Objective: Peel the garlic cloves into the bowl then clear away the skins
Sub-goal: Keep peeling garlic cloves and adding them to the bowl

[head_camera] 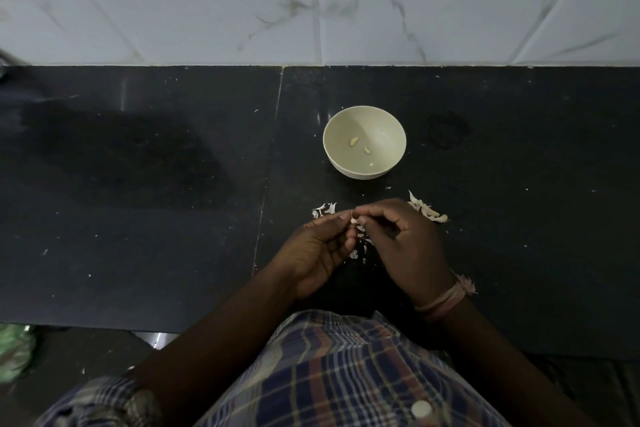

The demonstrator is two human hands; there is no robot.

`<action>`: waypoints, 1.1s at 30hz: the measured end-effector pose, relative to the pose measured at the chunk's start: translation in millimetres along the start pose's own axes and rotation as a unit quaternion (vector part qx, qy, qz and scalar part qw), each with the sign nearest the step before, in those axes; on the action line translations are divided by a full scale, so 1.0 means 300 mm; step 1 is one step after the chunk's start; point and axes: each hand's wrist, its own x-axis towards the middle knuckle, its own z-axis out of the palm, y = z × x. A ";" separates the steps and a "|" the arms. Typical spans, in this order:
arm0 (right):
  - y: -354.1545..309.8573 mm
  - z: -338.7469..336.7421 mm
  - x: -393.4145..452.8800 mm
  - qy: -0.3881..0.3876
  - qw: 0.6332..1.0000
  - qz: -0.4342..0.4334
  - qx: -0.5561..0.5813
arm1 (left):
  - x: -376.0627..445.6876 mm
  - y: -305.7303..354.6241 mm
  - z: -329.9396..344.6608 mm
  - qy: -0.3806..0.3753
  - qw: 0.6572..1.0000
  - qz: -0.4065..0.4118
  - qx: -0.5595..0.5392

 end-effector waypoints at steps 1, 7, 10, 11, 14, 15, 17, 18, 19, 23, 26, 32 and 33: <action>0.002 0.002 0.000 -0.007 1.000 -0.007 -0.002 | -0.001 0.002 0.001 0.002 1.000 0.001 0.000; 0.002 0.020 -0.012 0.003 1.000 0.015 0.016 | 0.000 0.003 0.012 0.010 1.000 0.010 -0.015; -0.004 0.024 -0.011 0.018 0.999 0.036 0.022 | 0.007 -0.006 0.022 0.016 1.000 0.022 0.012; -0.005 0.026 -0.010 0.021 0.998 0.048 0.025 | 0.009 -0.011 0.024 0.014 0.999 0.031 0.023; -0.007 0.034 -0.007 0.043 0.997 0.067 0.011 | 0.010 -0.026 0.030 0.011 0.997 0.071 0.030; -0.008 0.038 -0.007 0.053 0.996 0.070 0.006 | 0.008 -0.030 0.035 0.014 0.995 0.092 0.028; -0.009 0.044 -0.004 0.064 0.994 0.084 0.013 | 0.002 -0.034 0.049 0.020 0.991 0.132 0.027; -0.007 0.045 -0.004 0.065 0.993 0.092 0.020 | -0.002 -0.036 0.055 0.023 0.988 0.148 0.035; -0.007 0.047 -0.002 0.065 0.993 0.100 0.026 | -0.002 -0.037 0.055 0.027 0.985 0.163 0.054; -0.018 0.041 0.008 0.077 0.983 0.146 0.080 | -0.012 -0.036 0.047 0.041 0.958 0.220 0.181; -0.023 0.036 0.014 0.076 0.979 0.160 0.104 | -0.021 -0.035 0.047 0.046 0.932 0.263 0.245; -0.032 0.029 0.002 0.086 0.976 0.159 0.124 | -0.028 -0.026 0.055 0.063 0.907 0.293 0.295; -0.034 0.027 0.001 0.087 0.976 0.158 0.123 | -0.031 -0.024 0.057 0.063 0.904 0.295 0.303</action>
